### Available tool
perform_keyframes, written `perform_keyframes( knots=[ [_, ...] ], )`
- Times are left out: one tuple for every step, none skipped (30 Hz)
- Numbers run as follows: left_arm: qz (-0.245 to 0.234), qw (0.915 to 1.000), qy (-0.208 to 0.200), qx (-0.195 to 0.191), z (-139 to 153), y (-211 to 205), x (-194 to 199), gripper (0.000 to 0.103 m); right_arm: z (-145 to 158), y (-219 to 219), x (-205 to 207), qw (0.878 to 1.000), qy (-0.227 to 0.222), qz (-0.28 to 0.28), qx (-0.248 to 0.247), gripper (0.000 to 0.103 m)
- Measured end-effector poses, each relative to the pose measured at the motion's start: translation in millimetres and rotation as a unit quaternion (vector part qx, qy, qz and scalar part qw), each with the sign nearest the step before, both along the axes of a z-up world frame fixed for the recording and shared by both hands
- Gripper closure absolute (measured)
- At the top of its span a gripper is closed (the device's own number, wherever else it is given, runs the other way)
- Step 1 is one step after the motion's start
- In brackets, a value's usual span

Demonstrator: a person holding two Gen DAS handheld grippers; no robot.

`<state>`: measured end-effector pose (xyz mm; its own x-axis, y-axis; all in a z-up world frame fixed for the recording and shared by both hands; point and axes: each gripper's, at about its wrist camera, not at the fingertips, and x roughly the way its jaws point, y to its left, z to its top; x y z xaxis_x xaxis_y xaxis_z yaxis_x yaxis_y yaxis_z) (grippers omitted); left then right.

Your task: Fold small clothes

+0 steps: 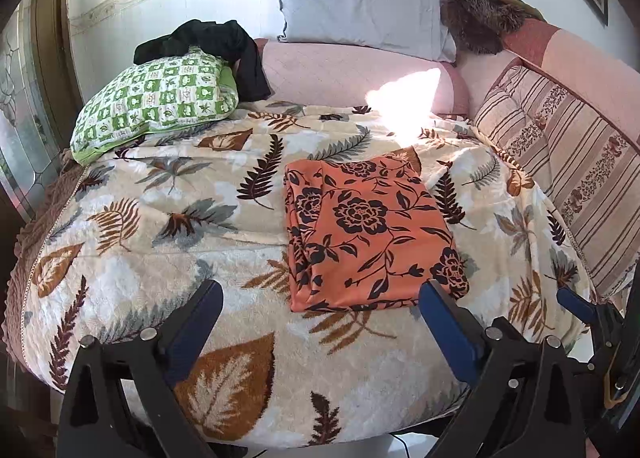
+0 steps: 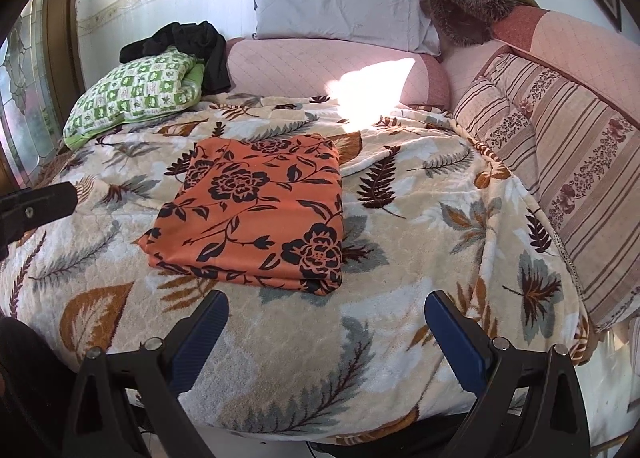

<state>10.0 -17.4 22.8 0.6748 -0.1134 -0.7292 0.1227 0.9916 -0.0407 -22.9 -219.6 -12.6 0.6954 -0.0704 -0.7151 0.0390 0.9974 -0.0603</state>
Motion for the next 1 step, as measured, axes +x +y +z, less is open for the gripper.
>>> perform_keyframes(
  knots=[
    [0.002,1.0000,0.000,0.003,0.1,-1.3,1.7,0.005,-0.2,-0.4,1.5,1.000,0.001,0.000,-0.001,0.003]
  ],
)
